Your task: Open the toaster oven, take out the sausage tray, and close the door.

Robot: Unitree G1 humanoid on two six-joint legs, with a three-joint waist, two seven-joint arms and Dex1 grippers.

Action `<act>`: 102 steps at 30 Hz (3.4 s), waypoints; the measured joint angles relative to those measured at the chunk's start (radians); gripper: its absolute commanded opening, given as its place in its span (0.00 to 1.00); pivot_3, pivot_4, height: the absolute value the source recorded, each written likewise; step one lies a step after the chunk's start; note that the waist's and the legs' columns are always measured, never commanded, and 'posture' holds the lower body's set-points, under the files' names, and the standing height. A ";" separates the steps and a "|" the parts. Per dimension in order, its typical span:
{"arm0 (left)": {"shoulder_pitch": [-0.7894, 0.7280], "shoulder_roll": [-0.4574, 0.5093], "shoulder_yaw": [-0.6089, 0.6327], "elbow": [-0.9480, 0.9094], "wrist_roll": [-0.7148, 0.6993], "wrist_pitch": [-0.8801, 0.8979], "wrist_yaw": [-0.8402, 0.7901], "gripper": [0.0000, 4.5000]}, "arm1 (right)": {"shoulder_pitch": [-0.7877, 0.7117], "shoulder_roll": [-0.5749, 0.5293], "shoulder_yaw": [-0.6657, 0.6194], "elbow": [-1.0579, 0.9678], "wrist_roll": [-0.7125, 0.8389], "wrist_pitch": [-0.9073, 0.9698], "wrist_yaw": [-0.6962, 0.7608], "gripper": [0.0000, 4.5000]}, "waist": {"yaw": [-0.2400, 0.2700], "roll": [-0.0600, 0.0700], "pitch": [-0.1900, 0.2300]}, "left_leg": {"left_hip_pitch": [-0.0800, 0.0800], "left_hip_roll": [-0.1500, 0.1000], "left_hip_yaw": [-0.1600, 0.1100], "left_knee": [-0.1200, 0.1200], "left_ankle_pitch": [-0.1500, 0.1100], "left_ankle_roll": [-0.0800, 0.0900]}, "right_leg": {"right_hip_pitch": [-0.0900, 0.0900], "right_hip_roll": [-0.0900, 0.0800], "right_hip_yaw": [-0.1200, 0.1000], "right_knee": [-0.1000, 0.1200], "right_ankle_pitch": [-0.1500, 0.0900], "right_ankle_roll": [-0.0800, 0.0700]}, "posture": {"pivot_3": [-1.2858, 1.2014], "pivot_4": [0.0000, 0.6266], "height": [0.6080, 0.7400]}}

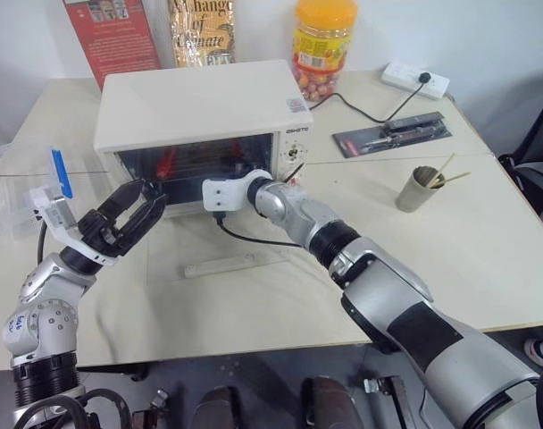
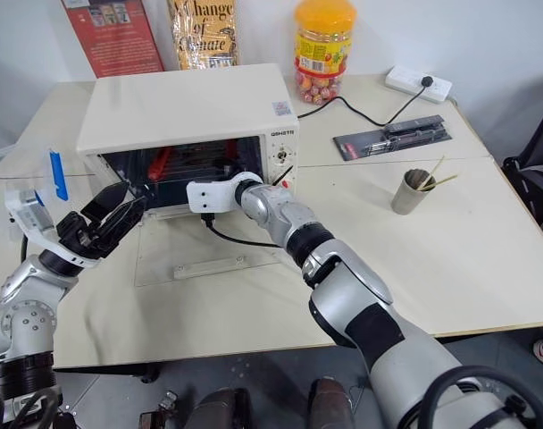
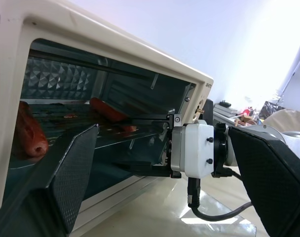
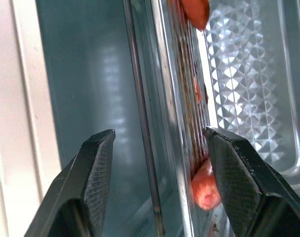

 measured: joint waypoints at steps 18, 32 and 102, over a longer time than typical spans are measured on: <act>0.000 -0.002 -0.035 -0.001 0.009 -0.016 0.021 1.00 | 0.000 -0.004 -0.099 -0.030 0.101 -0.016 0.123 0.02 | 0.000 -0.001 0.000 | 0.000 0.000 0.000 0.000 0.000 0.000 | 0.000 0.000 0.000 0.000 0.000 0.000 | 0.52 0.24 1.00; 0.000 -0.002 -0.046 -0.001 0.011 -0.017 0.022 1.00 | 0.012 -0.011 -0.083 -0.049 0.039 -0.046 0.101 0.00 | 0.000 -0.001 0.000 | 0.000 0.000 0.000 0.000 0.000 0.000 | 0.000 0.000 0.000 0.000 0.000 0.000 | 0.52 0.24 1.00; -0.391 0.066 -0.111 0.429 0.169 -0.077 -0.077 1.00 | 0.675 -0.274 -0.028 -1.301 -0.095 0.180 0.472 0.00 | 0.001 -0.001 0.000 | 0.001 0.000 0.002 0.000 0.000 0.000 | 0.000 0.001 -0.001 0.000 0.000 0.000 | 0.52 0.24 1.00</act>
